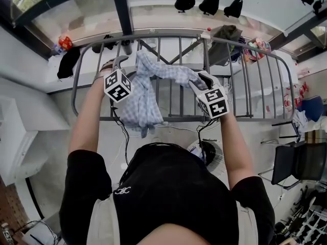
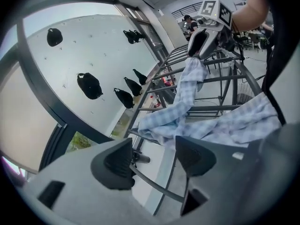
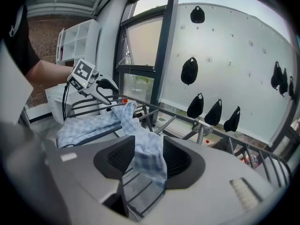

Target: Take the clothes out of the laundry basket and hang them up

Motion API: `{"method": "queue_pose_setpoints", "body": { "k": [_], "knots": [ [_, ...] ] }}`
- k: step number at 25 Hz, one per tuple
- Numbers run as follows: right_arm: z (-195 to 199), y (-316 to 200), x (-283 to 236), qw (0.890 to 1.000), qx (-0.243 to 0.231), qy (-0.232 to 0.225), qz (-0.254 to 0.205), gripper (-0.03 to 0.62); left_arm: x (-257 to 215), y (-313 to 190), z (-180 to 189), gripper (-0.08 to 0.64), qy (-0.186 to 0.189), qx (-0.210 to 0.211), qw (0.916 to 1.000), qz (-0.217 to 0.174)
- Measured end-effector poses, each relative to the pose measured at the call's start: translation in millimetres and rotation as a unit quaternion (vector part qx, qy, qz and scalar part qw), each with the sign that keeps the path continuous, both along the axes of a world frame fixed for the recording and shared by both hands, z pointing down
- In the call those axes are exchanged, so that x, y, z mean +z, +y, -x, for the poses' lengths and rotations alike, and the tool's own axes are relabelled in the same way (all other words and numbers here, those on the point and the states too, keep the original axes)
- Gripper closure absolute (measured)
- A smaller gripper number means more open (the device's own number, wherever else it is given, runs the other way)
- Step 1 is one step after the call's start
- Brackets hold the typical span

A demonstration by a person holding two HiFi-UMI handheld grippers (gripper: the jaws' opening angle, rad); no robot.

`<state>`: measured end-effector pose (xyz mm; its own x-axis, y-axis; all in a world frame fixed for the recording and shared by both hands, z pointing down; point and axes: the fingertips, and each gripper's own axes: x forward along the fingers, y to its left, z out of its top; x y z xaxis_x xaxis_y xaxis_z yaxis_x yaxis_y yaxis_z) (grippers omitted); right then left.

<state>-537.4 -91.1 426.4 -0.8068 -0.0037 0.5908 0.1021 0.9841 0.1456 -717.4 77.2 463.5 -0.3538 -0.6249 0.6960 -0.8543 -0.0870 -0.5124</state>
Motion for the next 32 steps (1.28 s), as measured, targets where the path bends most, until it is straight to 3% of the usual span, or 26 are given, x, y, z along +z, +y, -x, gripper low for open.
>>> {"method": "queue_pose_setpoints", "body": {
  "k": [3, 6, 8, 13, 14, 17, 19, 23, 29, 32],
  "knots": [
    [-0.7, 5.3, -8.4, 1.0, 0.004, -0.026, 0.014, 0.383, -12.0, 1.8, -5.0, 0.262, 0.011, -0.015, 0.9989, -0.044],
    [-2.4, 6.6, -28.3, 0.996, 0.02, -0.078, 0.024, 0.383, -41.6, -3.3, -14.8, 0.3, 0.028, -0.044, 0.9874, -0.149],
    [-4.7, 4.3, -48.9, 0.99, 0.041, -0.128, 0.032, 0.393, -67.1, -5.3, -23.1, 0.374, 0.044, -0.067, 0.9706, -0.227],
    [-26.9, -15.5, -104.9, 0.96, 0.126, -0.244, 0.055, 0.542, -134.8, -9.6, -50.4, 0.558, 0.064, -0.104, 0.9246, -0.361],
    [-33.9, -18.8, -116.2, 0.953, 0.138, -0.264, 0.056, 0.577, -146.2, -11.1, -57.2, 0.557, 0.073, -0.107, 0.9158, -0.38],
    [-52.8, -23.2, -143.4, 0.937, 0.157, -0.306, 0.053, 0.578, -173.1, -16.8, -78.7, 0.557, 0.103, -0.103, 0.8966, -0.418],
    [-64.4, -24.7, -155.4, 0.93, 0.166, -0.323, 0.046, 0.578, -184.4, -20.3, -91.9, 0.555, 0.11, -0.097, 0.8919, -0.428],
    [-91.4, -30.2, -169.8, 0.922, 0.188, -0.338, 0.014, 0.578, -197.6, -32.4, -120.9, 0.555, 0.108, -0.084, 0.8907, -0.434],
    [-128.9, -43.3, -165.8, 0.922, 0.216, -0.322, -0.012, 0.58, -189.9, -59.3, -159.5, 0.555, 0.139, -0.068, 0.8944, -0.42],
    [-155.4, -52.9, -163.1, 0.916, 0.241, -0.321, -0.01, 0.58, -189.2, -75.3, -182.8, 0.554, 0.133, -0.049, 0.9016, -0.409]
  ]
}}
